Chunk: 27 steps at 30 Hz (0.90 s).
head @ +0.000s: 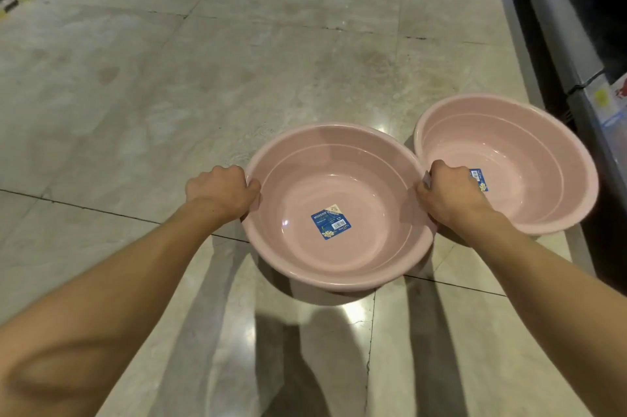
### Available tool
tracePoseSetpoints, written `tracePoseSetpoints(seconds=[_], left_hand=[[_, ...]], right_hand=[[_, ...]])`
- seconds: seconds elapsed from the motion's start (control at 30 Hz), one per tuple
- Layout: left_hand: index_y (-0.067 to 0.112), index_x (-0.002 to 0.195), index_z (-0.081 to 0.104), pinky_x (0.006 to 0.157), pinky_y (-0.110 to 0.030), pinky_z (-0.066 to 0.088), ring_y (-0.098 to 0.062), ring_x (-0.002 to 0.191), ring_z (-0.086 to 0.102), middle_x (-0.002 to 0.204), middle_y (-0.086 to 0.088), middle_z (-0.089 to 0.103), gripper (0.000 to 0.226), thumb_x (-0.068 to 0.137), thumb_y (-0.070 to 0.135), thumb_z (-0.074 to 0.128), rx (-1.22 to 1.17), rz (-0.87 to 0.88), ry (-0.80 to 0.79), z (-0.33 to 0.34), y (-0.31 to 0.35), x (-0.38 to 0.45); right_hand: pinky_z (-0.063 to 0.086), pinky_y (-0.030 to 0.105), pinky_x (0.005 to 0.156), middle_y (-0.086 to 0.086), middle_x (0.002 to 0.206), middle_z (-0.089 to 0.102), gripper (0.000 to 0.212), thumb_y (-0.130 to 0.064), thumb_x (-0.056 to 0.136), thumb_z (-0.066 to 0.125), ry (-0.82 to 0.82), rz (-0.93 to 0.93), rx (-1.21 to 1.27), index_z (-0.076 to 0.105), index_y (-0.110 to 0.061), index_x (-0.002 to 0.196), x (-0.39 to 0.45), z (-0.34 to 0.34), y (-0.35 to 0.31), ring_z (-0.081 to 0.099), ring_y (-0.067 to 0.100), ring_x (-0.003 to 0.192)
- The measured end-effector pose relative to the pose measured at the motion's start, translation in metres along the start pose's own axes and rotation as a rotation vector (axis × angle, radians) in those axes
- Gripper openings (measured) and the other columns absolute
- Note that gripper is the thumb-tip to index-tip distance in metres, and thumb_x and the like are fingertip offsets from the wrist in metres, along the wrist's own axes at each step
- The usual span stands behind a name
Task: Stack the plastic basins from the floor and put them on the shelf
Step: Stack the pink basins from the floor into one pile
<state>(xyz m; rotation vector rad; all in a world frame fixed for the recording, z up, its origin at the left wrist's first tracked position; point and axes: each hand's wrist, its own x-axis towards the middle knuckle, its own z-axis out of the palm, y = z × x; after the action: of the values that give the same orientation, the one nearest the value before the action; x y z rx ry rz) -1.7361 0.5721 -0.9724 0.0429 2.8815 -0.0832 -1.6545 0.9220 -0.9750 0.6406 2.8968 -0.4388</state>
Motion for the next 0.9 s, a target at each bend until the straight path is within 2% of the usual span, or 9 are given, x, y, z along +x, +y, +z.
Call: tracePoseSetpoints(seconds=[0.1,0.27,0.37,0.5,0.57,0.7,0.8,0.9], left_hand=[[0.018,0.092,0.061,0.067,-0.035,0.038,-0.030,0.075,0.053,0.072,-0.001,0.048,0.043,0.097,0.055,0.038,-0.011,-0.003,-0.003,0.009,0.004,0.003],[0.017,0.098,0.061,0.070,-0.036,0.039,-0.030,0.079,0.054,0.087,-0.006,0.056,0.046,0.098,0.056,0.035,-0.031,-0.036,-0.030,0.026,0.003,0.006],[0.017,0.099,0.056,0.071,-0.038,0.039,-0.031,0.080,0.055,0.090,-0.009,0.058,0.045,0.098,0.056,0.033,-0.091,-0.053,-0.038,0.035,0.003,0.006],[0.016,0.098,0.050,0.071,-0.039,0.038,-0.028,0.073,0.051,0.076,-0.003,0.050,0.042,0.099,0.054,0.031,-0.238,-0.098,-0.027,0.046,0.007,0.000],[0.017,0.098,0.051,0.070,-0.038,0.039,-0.025,0.068,0.050,0.073,0.000,0.048,0.042,0.098,0.055,0.033,-0.297,-0.123,-0.038,0.047,0.008,-0.002],[0.024,0.095,0.068,0.080,-0.039,0.056,-0.028,0.079,0.069,0.083,-0.003,0.072,0.049,0.082,0.065,0.046,-0.472,-0.128,-0.194,0.043,0.001,-0.011],[0.024,0.094,0.071,0.084,-0.043,0.059,-0.027,0.079,0.072,0.084,-0.003,0.075,0.044,0.080,0.062,0.054,-0.505,-0.115,-0.225,0.045,-0.004,-0.022],[0.020,0.092,0.070,0.082,-0.042,0.059,-0.028,0.079,0.071,0.083,-0.004,0.074,0.036,0.083,0.053,0.059,-0.496,-0.131,-0.202,0.043,-0.002,-0.026]], right_hand=[[0.035,0.042,0.070,0.039,0.107,0.062,0.027,-0.022,0.100,0.050,0.010,-0.004,-0.011,0.052,0.004,0.109,0.002,0.010,0.001,0.060,0.053,0.099],[0.036,0.044,0.067,0.035,0.100,0.065,0.017,-0.022,0.100,0.048,0.064,-0.037,-0.038,0.039,-0.008,0.097,0.001,0.022,0.004,0.062,0.052,0.092],[0.036,0.045,0.069,0.034,0.101,0.064,0.017,-0.022,0.099,0.048,0.057,-0.011,0.000,0.040,-0.008,0.102,-0.001,0.031,0.003,0.062,0.051,0.093],[0.037,0.043,0.069,0.034,0.102,0.065,0.020,-0.023,0.099,0.048,0.018,0.037,0.086,0.037,-0.007,0.097,-0.009,0.038,0.006,0.061,0.051,0.089],[0.038,0.042,0.069,0.031,0.103,0.065,0.025,-0.030,0.099,0.049,-0.010,0.060,0.089,0.042,-0.006,0.096,-0.009,0.038,0.010,0.058,0.047,0.086],[0.044,0.039,0.074,0.024,0.104,0.067,0.037,-0.046,0.094,0.053,-0.122,0.153,0.109,0.061,-0.009,0.093,-0.008,0.036,0.017,0.056,0.038,0.086],[0.050,0.040,0.079,0.018,0.100,0.068,0.035,-0.048,0.090,0.055,-0.178,0.154,0.132,0.063,-0.013,0.093,-0.012,0.038,0.019,0.056,0.035,0.090],[0.046,0.038,0.076,0.010,0.095,0.060,0.030,-0.048,0.087,0.056,-0.170,0.171,0.096,0.059,-0.019,0.095,-0.015,0.036,0.015,0.057,0.035,0.092]])
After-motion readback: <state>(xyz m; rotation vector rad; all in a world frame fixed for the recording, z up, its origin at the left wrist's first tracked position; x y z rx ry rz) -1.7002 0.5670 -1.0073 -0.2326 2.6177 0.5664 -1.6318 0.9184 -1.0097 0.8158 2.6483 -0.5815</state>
